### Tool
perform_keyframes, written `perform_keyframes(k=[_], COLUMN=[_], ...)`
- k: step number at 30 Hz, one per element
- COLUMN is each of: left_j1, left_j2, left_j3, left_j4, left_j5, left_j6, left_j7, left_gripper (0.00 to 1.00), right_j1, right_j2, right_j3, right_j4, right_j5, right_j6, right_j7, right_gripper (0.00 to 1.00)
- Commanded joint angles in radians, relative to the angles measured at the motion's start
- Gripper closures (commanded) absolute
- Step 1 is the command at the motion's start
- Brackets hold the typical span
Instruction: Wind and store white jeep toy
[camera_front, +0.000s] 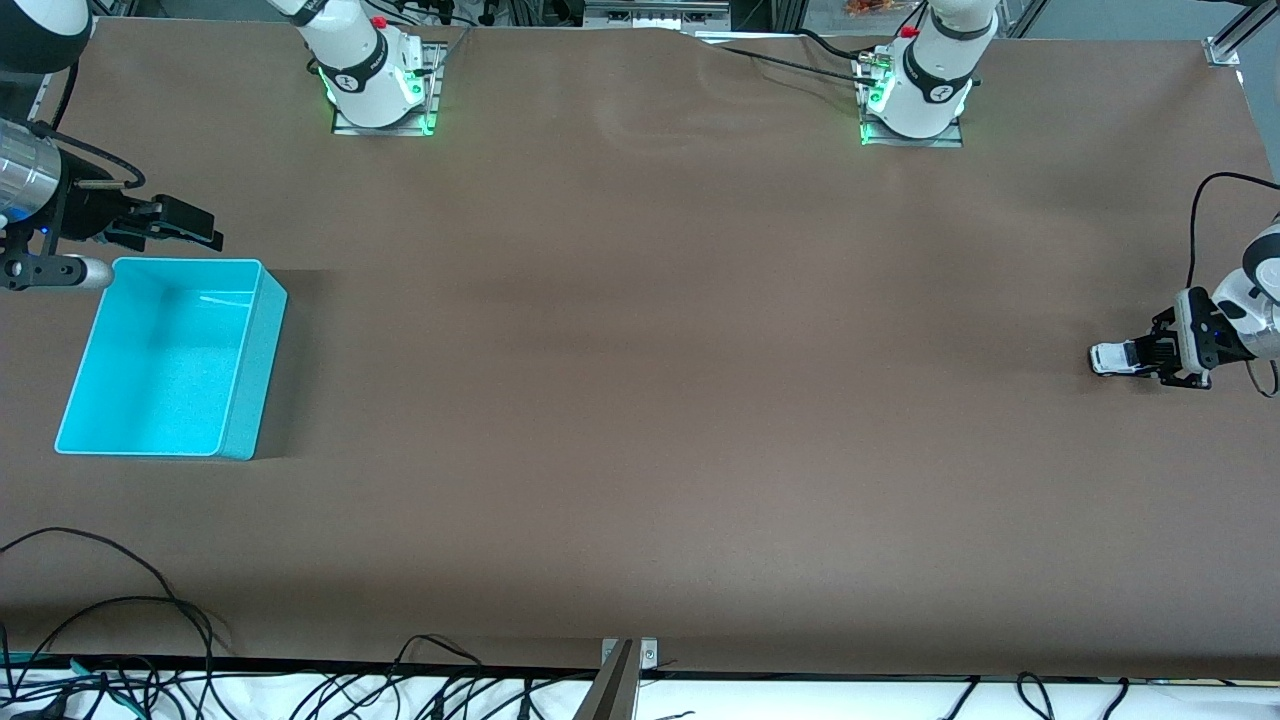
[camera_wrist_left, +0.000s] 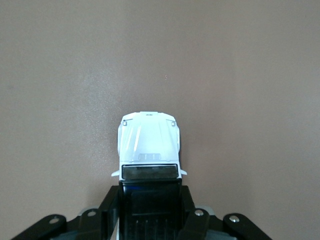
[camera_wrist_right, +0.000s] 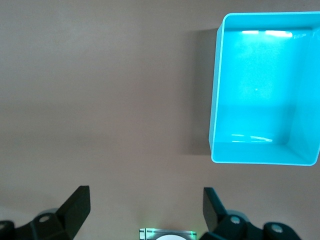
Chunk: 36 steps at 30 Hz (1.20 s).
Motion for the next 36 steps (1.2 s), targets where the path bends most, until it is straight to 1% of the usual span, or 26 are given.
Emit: perform_keyframes(k=[1,7,13,15,16,17,18,19,20,23,26,28,31,36], left_j1=[0.012,0.012,0.012,0.012,0.01,0.01,0.009,0.003,0.0,-0.002,-0.039,-0.056,-0.063,-0.082], left_j2=[0.1,0.099,0.1,0.1,0.099,0.097,0.094,0.093,0.091,0.09,0.085,0.076,0.058,0.005], left_j3=[0.005,0.031,0.039,0.039,0.039,0.037,0.035,0.035,0.034,0.028,0.031,0.035,0.037,0.029], left_j4=[0.046,0.066,0.075,0.077,0.077,0.077,0.08,0.083,0.096,0.145,0.208,0.233,0.254,0.258], left_j5=[0.048,0.048,0.048,0.048,0.048,0.048,0.047,0.048,0.047,0.047,0.047,0.047,0.054,0.113], left_j6=[0.041,0.041,0.041,0.041,0.041,0.039,0.028,0.015,-0.004,-0.08,-0.162,-0.208,-0.263,-0.318], left_j7=[0.031,0.047,0.051,0.051,0.051,0.051,0.051,0.051,0.051,0.041,0.033,0.019,-0.025,-0.128], left_gripper=[0.98,0.98,0.98,0.95,0.91,0.79,0.53,0.2,0.0,0.0,0.0,0.0,0.0,0.0], right_j1=[0.005,0.005,0.006,0.006,0.005,0.005,0.006,0.006,0.006,0.006,0.006,0.005,0.006,0.006], right_j2=[-0.001,-0.001,-0.001,-0.001,-0.001,-0.001,-0.001,-0.001,-0.001,-0.001,-0.003,-0.001,-0.004,-0.003], right_j3=[-0.001,-0.001,0.0,0.0,0.0,0.0,0.0,0.0,0.0,0.008,0.013,0.013,0.016,0.019], right_j4=[0.016,0.016,0.016,0.016,0.016,0.016,0.016,0.016,0.016,0.016,0.016,0.022,0.022,0.024], right_j5=[-0.013,-0.013,-0.012,-0.01,-0.01,-0.009,-0.009,-0.009,-0.01,-0.009,-0.009,-0.007,-0.006,-0.006], right_j6=[-0.009,-0.009,-0.006,-0.005,-0.005,-0.006,-0.008,-0.008,-0.005,-0.005,-0.005,-0.005,-0.011,-0.011], right_j7=[0.015,0.015,0.016,0.013,0.009,0.009,0.01,0.01,0.01,0.009,0.015,0.007,0.016,0.015], right_gripper=[0.0,0.0,0.0,0.0,0.0,0.0,0.0,0.0,0.0,0.0,0.0,0.0,0.0,0.0])
